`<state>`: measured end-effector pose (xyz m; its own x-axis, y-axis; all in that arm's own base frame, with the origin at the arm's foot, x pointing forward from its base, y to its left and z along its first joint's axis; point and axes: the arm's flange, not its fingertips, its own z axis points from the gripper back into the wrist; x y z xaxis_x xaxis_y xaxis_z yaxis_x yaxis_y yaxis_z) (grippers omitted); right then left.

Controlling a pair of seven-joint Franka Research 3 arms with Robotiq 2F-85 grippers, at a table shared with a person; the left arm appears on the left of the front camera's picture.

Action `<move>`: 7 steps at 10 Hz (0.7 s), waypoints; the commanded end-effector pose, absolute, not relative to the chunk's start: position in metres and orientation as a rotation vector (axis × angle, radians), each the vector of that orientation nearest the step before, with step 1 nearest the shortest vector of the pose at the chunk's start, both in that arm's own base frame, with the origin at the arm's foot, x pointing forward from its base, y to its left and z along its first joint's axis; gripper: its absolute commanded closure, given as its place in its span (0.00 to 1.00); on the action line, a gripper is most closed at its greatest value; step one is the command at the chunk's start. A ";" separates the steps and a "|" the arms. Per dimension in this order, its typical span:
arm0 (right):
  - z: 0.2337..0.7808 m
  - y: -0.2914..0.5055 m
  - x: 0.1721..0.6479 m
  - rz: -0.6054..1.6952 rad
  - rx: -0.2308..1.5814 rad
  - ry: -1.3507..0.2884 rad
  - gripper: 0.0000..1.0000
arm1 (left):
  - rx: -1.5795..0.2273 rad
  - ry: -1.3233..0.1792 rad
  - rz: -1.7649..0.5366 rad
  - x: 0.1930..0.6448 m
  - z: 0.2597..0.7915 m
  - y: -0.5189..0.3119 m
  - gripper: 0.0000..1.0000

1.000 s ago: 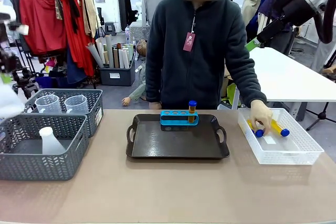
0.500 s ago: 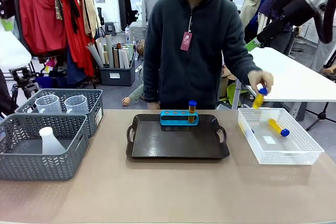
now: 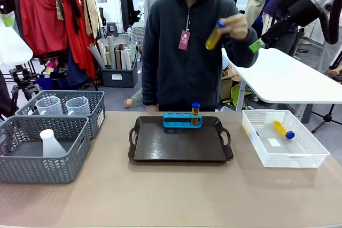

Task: Prepare the laboratory tools.
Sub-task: Pick up one Small flask and place it on the Handle tray.

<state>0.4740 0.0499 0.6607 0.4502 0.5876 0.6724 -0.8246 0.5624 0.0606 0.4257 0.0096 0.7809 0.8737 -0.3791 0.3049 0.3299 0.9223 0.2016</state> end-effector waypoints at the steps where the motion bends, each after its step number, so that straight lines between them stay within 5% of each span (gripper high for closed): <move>1: 0.662 0.050 0.473 0.908 0.411 -0.652 0.00 | 0.150 -0.347 -0.357 0.421 0.779 0.009 1.00; 7: 0.662 0.050 0.473 0.908 0.411 -0.652 0.00 | 0.162 -0.393 -0.552 0.437 0.826 -0.043 1.00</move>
